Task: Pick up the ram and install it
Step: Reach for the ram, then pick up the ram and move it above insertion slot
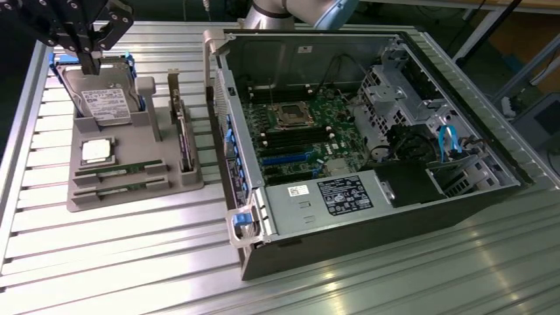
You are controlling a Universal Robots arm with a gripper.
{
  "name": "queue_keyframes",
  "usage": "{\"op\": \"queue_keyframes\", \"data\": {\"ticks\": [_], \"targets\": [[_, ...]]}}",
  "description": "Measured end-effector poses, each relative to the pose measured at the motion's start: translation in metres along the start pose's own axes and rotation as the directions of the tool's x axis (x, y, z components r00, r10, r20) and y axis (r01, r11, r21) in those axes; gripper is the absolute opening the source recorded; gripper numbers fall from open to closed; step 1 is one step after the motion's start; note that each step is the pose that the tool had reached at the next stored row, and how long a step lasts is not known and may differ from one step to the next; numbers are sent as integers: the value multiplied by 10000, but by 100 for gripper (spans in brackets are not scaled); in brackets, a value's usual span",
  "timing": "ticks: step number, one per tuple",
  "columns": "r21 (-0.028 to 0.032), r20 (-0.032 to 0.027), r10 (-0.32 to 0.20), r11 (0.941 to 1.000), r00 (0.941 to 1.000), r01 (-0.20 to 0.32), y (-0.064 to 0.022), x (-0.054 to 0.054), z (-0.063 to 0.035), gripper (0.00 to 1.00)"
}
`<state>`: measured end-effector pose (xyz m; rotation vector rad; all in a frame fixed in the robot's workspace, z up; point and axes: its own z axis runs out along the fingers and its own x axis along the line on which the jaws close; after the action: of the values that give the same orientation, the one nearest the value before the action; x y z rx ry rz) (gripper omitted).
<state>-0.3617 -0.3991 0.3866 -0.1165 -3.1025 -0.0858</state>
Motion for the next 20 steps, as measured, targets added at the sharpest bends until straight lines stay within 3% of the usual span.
{"op": "queue_keyframes", "data": {"ticks": [7, 20], "targets": [[0, -1, 3, 10000, 10000, -3, -111, -11, -6, 10], [0, -1, 4, 10000, 10000, -4, -111, -12, -7, 10]]}}
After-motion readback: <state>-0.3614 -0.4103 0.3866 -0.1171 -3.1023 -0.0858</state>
